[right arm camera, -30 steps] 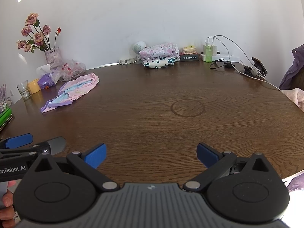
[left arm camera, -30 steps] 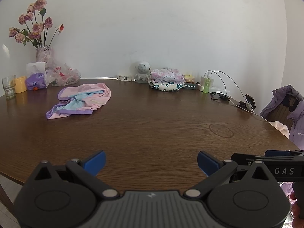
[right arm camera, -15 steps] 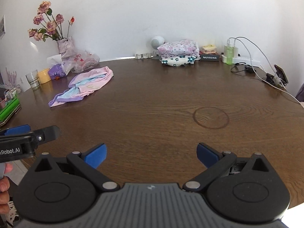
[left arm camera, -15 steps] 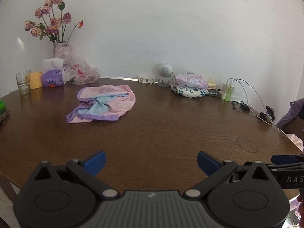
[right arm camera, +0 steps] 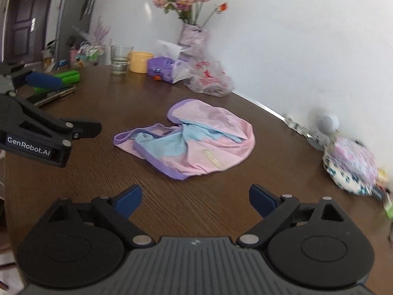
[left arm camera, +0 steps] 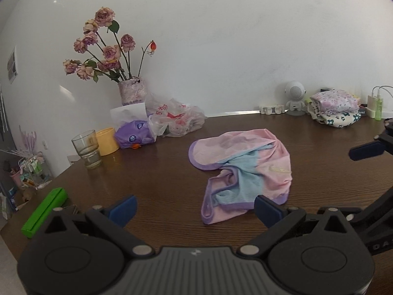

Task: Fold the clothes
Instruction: 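Move both tools to the garment and grasp its edges with both grippers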

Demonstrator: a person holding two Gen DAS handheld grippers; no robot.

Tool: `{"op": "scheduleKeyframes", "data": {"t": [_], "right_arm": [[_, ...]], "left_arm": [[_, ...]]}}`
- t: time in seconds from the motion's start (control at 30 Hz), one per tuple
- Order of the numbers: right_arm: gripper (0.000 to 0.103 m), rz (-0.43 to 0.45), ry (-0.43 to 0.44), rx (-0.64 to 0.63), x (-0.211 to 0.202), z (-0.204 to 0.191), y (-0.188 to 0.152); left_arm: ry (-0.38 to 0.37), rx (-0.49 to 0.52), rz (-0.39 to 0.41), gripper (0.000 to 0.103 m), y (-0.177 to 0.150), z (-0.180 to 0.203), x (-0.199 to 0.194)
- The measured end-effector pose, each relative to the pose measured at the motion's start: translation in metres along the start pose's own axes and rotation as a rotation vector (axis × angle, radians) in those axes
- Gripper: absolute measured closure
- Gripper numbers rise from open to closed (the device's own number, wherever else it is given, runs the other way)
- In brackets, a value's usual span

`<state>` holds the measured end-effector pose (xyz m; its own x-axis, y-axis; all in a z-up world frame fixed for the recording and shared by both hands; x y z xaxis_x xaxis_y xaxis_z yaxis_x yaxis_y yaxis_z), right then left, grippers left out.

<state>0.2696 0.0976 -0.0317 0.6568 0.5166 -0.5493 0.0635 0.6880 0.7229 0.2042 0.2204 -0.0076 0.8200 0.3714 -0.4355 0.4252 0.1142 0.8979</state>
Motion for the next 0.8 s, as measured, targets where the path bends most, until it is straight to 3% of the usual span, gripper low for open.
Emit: {"op": "scheduleKeyframes", "data": {"t": [0.07,0.17,0.3,0.33,0.4,0.43,0.47,0.63,0.8], "right_arm": [[0.012,-0.005,-0.013,-0.06,0.026,-0.007,0.011],[0.022,-0.018,0.06,-0.108,0.055,-0.017,0.021],[0.027,-0.056,0.15,-0.133,0.082,-0.028,0.026],[0.034,-0.066,0.171,-0.138,0.087,-0.031,0.027],[0.058,-0.084,0.204,-0.123,0.093,-0.033,0.027],[0.085,-0.096,0.219,-0.102,0.095,-0.032,0.027],[0.1,-0.108,0.22,-0.066,0.096,-0.028,0.027],[0.1,-0.005,0.313,0.263,0.069,0.02,0.035],[0.1,0.114,0.359,0.444,0.014,0.057,0.038]], "left_arm": [[0.018,-0.005,-0.013,0.007,0.0,-0.008,0.015],[0.019,-0.024,-0.044,0.008,-0.004,-0.017,0.033],[-0.015,-0.054,-0.077,0.007,-0.008,-0.024,0.044],[-0.024,-0.063,-0.082,0.007,-0.008,-0.026,0.045],[-0.039,-0.071,-0.087,0.006,-0.009,-0.027,0.043],[-0.044,-0.07,-0.085,0.006,-0.01,-0.027,0.043],[-0.049,-0.067,-0.082,0.006,-0.01,-0.026,0.042],[-0.114,-0.04,-0.059,0.006,-0.011,-0.007,0.035],[-0.204,-0.014,-0.021,0.006,-0.004,0.033,0.023]]}}
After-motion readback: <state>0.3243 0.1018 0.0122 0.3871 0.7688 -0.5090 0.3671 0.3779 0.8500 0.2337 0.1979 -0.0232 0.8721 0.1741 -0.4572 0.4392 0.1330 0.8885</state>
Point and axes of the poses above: each gripper's, at about its wrist camera, not at the fingertips, and x roughly the way its jaws point, z to its right, y to its top, the point moved 9 cm from there along x, roughly the way its jaws point, and after that the axes turned 9 degrees about -x, right-handed, at the moved point
